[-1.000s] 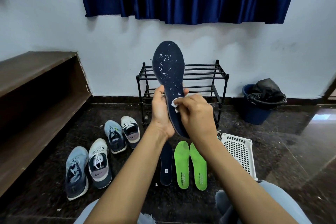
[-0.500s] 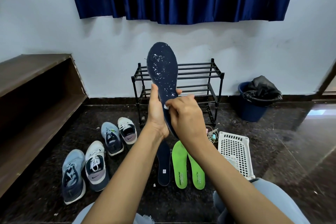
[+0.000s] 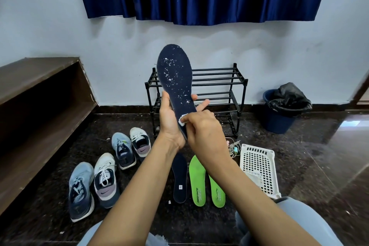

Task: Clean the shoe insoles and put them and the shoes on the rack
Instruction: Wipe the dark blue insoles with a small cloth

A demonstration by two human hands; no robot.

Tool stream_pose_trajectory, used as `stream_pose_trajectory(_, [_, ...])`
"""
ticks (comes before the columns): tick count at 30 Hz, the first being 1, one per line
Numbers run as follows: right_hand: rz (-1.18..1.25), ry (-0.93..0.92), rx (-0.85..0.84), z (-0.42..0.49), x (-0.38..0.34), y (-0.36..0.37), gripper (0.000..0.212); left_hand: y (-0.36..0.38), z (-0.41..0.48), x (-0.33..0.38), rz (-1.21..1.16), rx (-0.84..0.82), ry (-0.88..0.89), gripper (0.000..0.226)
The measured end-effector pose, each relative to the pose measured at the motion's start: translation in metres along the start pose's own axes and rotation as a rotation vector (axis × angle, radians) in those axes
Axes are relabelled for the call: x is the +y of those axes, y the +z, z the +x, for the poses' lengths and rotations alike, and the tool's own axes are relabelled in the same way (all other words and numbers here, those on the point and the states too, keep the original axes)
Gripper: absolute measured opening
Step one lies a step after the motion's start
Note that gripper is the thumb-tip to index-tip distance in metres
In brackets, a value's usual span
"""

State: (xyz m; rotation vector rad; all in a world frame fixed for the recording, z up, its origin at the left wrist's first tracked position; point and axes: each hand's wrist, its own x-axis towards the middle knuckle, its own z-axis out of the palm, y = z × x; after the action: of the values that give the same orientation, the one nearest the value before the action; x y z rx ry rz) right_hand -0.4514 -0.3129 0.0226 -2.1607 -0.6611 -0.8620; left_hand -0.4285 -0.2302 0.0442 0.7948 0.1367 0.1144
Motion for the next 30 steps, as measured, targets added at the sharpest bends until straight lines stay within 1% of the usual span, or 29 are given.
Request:
stream_pose_trajectory(4, [-0.026,0.026,-0.002,0.016,0.009,-0.001,0.019,0.007,-0.01,-0.011,0.079,0.001,-0.023,0.067])
stream_pose_trajectory(6, [-0.032,0.036,0.012,0.021,0.012,-0.003,0.019,0.007,-0.011,-0.017,0.08,-0.013,-0.049,0.066])
stream_pose_trajectory(10, [-0.004,0.032,0.057,0.015,0.009,-0.005,0.021,0.005,-0.009,-0.016,0.068,-0.047,-0.041,0.073])
stream_pose_trajectory(13, [-0.011,0.0,0.042,0.0,0.004,-0.002,0.019,0.0,-0.008,-0.006,0.045,-0.024,-0.014,0.067])
stream_pose_trajectory(16, [-0.01,0.009,0.007,-0.007,0.0,0.0,0.019,-0.001,-0.007,-0.001,0.024,0.001,0.024,0.063])
stream_pose_trajectory(20, [-0.014,0.008,0.033,0.005,0.003,0.002,0.016,0.0,-0.008,-0.007,0.102,-0.006,0.0,0.075])
stream_pose_trajectory(21, [-0.024,0.014,0.036,0.009,0.005,0.002,0.016,0.001,-0.01,-0.01,0.108,-0.018,-0.021,0.074])
stream_pose_trajectory(24, [-0.053,0.049,0.055,0.02,0.012,0.0,0.018,0.005,-0.014,-0.019,0.085,-0.049,-0.067,0.059])
stream_pose_trajectory(26, [-0.054,0.045,0.088,0.02,0.014,-0.002,0.017,0.007,-0.014,-0.021,0.063,-0.078,-0.067,0.056])
stream_pose_trajectory(30, [-0.023,0.048,0.091,0.01,0.013,-0.001,0.019,0.004,-0.013,-0.014,0.055,-0.065,-0.063,0.074])
